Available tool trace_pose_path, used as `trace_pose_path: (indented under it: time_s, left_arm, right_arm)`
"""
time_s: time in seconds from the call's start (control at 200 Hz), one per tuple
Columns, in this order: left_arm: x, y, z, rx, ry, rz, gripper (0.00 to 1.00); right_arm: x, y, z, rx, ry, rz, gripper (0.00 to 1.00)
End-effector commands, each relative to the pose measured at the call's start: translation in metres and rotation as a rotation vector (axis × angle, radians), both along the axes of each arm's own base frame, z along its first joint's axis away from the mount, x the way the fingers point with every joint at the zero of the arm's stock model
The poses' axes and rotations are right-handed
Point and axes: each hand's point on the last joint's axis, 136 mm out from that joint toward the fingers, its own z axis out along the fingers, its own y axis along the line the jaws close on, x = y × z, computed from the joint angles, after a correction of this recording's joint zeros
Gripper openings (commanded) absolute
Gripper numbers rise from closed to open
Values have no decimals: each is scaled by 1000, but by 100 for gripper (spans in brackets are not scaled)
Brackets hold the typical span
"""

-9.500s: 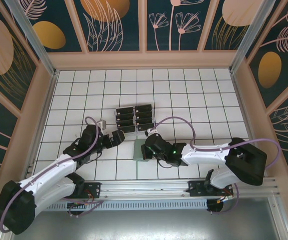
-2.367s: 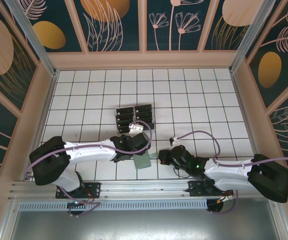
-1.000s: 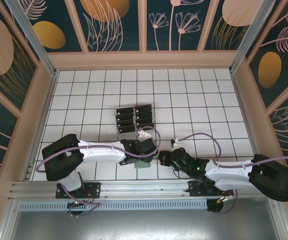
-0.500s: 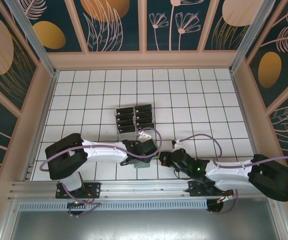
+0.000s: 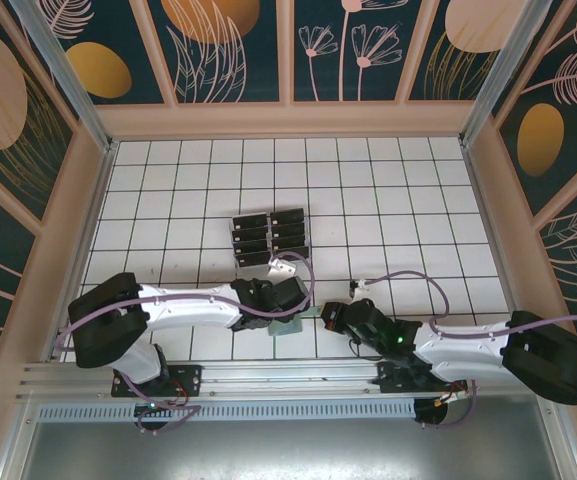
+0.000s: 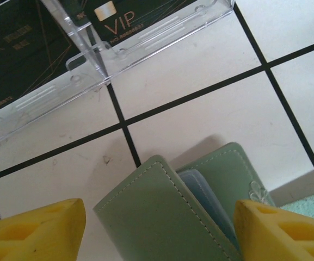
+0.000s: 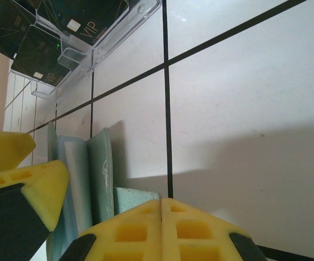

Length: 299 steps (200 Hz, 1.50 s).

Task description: Put the credit cards into the card holder

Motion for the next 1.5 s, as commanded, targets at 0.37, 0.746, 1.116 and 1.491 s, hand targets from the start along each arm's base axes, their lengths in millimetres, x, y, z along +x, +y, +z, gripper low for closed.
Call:
trace_pose_path:
  time_s: [0.37,0.746,1.116,1.491]
  left_arm:
    - [-21,64,-5,76,20,75,76]
    - [-21,79,4,22,-14,152,82]
    - [-17,84,15,-4,-51,183,85]
    - [-11,87,26,-45,-98,220,89]
  right_arm:
    - [5,-15,-9,-36,-3,-76,0]
    - [5,-15,-10,-36,0,-75,0]
    - [5,-16,-11,-37,0,-78,0]
    - [4,-18,-14,-40,9,-80,0]
